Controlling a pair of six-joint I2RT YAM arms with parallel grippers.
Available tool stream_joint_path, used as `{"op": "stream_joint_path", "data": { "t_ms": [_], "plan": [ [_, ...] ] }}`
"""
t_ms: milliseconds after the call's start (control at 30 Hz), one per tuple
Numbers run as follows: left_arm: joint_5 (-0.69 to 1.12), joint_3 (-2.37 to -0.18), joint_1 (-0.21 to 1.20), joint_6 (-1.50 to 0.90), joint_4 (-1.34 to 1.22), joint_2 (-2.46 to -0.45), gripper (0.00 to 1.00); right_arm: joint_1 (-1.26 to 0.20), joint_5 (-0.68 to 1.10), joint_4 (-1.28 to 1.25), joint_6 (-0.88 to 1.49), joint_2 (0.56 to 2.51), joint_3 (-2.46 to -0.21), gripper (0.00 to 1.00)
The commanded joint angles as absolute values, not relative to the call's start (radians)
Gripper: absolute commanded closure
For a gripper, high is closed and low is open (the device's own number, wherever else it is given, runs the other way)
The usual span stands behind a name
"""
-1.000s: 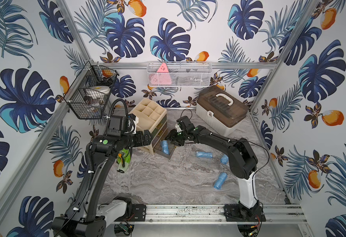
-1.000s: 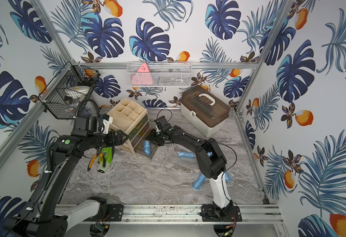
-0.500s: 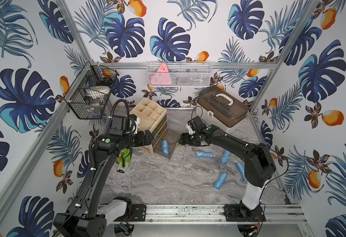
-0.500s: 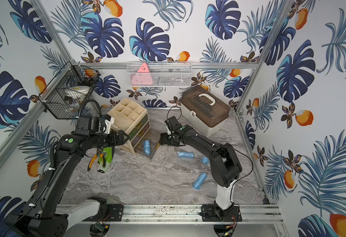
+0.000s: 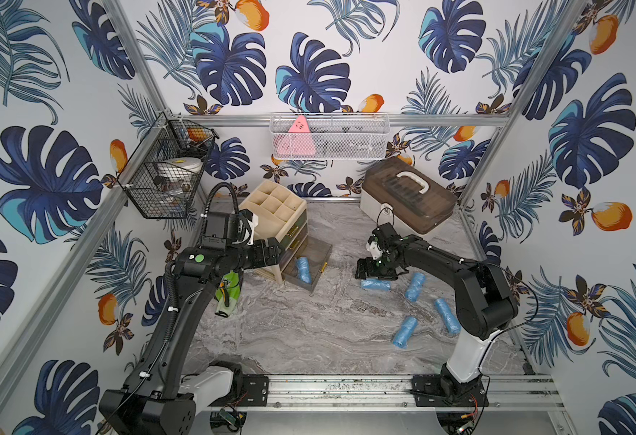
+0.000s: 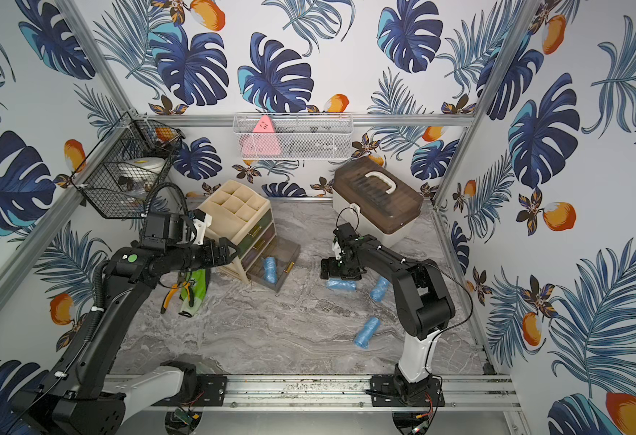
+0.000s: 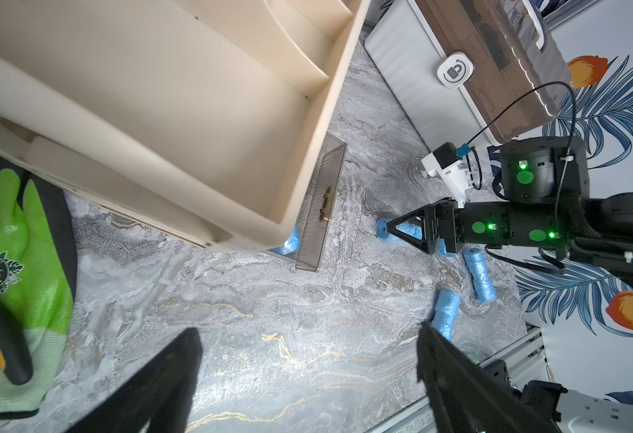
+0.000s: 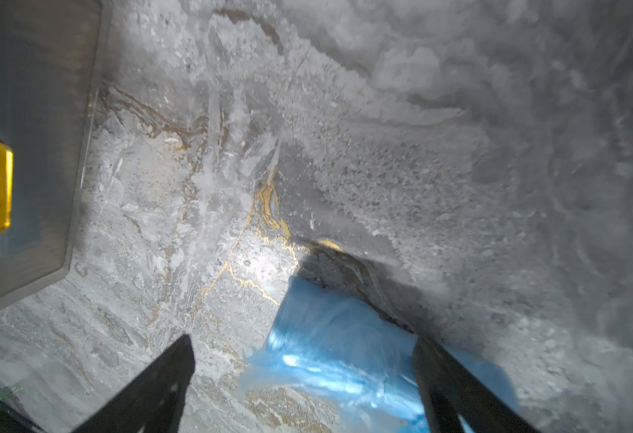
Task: Sort the rolls of trash bags by color and place them into the drawer
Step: Pick up the roll of trash bags from the center of the board.
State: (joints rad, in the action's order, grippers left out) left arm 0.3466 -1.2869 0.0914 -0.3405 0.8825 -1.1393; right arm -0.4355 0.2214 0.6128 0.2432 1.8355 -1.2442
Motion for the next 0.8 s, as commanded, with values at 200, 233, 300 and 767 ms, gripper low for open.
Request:
{"op": "stream_joint_path", "data": {
  "t_ms": [200, 233, 300, 767],
  "plan": [
    [0.37, -1.282, 0.091, -0.348, 0.854, -1.132, 0.07, -0.438, 0.258, 0.687, 0.25, 1.748, -1.19, 0.05],
    [0.374, -1.281, 0.091, -0.349, 0.85, -1.132, 0.07, -0.442, 0.252, 0.7, 0.251, 1.745, -1.188, 0.05],
    [0.38, -1.275, 0.091, -0.354, 0.843, -1.131, 0.07, -0.455, 0.217, 0.724, 0.253, 1.746, -1.183, 0.05],
    [0.387, -1.261, 0.092, -0.351, 0.839, -1.126, 0.07, -0.48, -0.036, 0.76, 0.225, 1.844, -1.247, 0.13]
  ]
}}
